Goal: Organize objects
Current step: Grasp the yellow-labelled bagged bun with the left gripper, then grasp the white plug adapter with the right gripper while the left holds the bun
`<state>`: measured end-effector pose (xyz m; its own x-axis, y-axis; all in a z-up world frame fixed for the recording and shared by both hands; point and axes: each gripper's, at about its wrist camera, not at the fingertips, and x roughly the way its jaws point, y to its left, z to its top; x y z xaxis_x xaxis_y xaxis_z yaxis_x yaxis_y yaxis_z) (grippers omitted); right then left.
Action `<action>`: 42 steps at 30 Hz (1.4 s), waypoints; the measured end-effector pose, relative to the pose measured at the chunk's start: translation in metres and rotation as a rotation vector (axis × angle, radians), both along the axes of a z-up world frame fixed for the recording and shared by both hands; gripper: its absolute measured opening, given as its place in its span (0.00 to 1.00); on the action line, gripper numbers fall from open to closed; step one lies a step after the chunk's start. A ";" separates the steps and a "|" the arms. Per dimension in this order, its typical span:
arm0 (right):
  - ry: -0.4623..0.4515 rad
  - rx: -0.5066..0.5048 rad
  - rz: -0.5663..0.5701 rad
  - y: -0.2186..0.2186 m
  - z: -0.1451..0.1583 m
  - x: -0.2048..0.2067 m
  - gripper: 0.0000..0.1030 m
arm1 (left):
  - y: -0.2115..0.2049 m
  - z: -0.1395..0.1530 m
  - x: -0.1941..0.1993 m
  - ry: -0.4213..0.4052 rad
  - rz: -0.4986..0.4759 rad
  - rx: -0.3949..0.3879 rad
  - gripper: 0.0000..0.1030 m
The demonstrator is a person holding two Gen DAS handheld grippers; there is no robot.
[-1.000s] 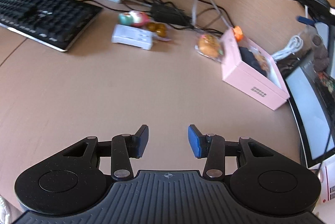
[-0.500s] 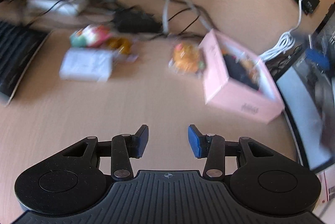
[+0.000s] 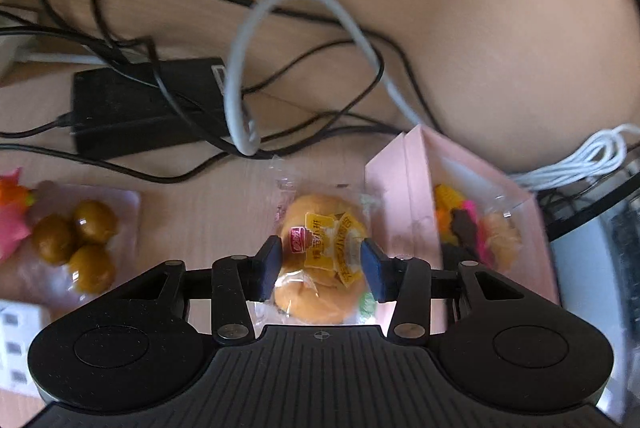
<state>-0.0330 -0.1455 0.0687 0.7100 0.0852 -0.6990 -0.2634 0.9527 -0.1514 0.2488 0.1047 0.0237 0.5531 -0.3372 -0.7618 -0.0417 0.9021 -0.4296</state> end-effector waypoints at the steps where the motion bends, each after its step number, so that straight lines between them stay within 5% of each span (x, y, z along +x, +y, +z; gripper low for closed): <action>1: 0.012 0.000 -0.006 -0.001 -0.004 -0.005 1.00 | -0.006 -0.003 0.003 -0.001 -0.010 0.022 0.57; 6: 0.018 0.034 -0.060 -0.005 -0.013 -0.020 1.00 | -0.035 -0.008 0.002 -0.090 -0.082 0.195 0.68; 14: 0.118 0.095 -0.110 -0.015 -0.026 -0.013 1.00 | -0.029 -0.009 -0.020 -0.075 -0.118 0.154 0.57; 21: 0.037 0.055 -0.025 0.003 -0.016 -0.002 1.00 | 0.011 -0.004 -0.128 -0.049 -0.040 0.082 0.54; 25: 0.030 0.055 0.066 0.027 -0.011 0.016 1.00 | 0.068 0.014 -0.205 -0.064 0.093 0.008 0.54; 34: 0.021 0.126 0.286 0.157 0.001 0.091 1.00 | 0.180 0.051 -0.319 -0.098 0.430 -0.002 0.54; 42: 0.004 0.153 0.282 0.285 -0.017 0.152 1.00 | 0.226 0.060 -0.376 -0.088 0.511 0.022 0.54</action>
<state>0.1193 0.1394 0.0520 0.6405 0.3830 -0.6656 -0.5208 0.8536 -0.0100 -0.1272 0.3307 0.0837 0.7055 0.0080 -0.7086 -0.4434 0.7850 -0.4326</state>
